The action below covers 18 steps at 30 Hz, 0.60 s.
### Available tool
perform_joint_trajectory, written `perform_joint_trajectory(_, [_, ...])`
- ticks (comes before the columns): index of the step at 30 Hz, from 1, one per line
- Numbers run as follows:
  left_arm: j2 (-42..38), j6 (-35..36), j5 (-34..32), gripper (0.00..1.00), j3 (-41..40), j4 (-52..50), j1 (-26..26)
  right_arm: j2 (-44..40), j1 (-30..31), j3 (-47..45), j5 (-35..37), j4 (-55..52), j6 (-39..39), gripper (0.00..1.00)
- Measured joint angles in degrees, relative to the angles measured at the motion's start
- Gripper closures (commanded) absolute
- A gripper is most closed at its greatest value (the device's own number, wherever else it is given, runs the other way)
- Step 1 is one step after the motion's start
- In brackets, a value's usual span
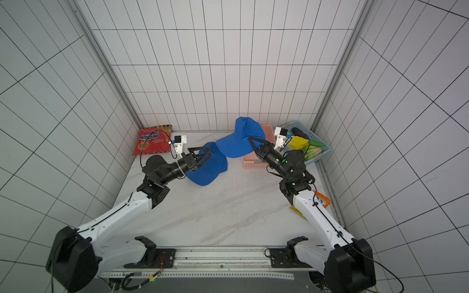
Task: Turn the baseball cap inside out
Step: Turn over the baseball cap.
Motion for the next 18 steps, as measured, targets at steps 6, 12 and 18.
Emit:
perform_joint_trajectory(6, [6.3, -7.6, 3.9, 0.03, 4.5, 7.9, -1.9, 0.9, 0.4, 0.6, -3.3, 3.3, -1.6, 1.0])
perform_joint_trajectory(12, [11.5, -10.3, 3.9, 0.33, 9.1, 11.1, -5.1, 1.3, 1.0, 2.6, -8.1, 4.3, -2.7, 1.0])
perform_joint_trajectory(18, [12.1, -10.2, -3.7, 0.99, 8.0, 9.8, -5.5, -0.4, 1.0, 2.6, -10.0, 0.0, -5.4, 0.81])
